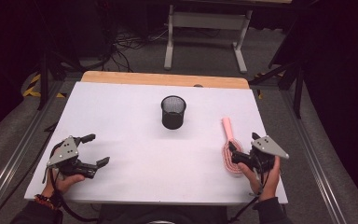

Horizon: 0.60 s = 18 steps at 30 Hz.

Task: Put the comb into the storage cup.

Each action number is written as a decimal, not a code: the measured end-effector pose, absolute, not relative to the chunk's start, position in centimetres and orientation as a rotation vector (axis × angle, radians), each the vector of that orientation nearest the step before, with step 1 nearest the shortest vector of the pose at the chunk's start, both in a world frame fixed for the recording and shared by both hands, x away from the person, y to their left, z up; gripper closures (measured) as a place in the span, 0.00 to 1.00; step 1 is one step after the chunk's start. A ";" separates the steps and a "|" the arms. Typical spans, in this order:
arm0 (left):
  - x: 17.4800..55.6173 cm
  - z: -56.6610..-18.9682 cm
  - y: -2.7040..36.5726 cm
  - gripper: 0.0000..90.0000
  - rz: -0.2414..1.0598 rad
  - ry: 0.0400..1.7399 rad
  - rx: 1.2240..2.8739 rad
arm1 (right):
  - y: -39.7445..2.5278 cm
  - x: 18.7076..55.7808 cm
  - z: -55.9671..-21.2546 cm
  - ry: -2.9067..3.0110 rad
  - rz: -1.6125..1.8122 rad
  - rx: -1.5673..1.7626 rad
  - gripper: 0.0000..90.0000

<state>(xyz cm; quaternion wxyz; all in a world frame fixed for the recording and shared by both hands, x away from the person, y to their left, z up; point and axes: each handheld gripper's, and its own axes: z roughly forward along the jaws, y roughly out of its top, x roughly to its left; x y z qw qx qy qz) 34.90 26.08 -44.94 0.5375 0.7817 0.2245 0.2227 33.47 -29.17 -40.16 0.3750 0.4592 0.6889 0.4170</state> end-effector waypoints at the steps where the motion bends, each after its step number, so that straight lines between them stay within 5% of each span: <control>1: 34.9 -44.9 26.0 0.05 0.531 0.531 1.861 | -29.4 34.1 -39.9 1.780 1.064 1.212 0.14; 18: 34.9 -45.4 25.3 0.06 0.522 0.505 1.934 | -28.6 45.3 -39.7 2.239 0.664 1.590 0.29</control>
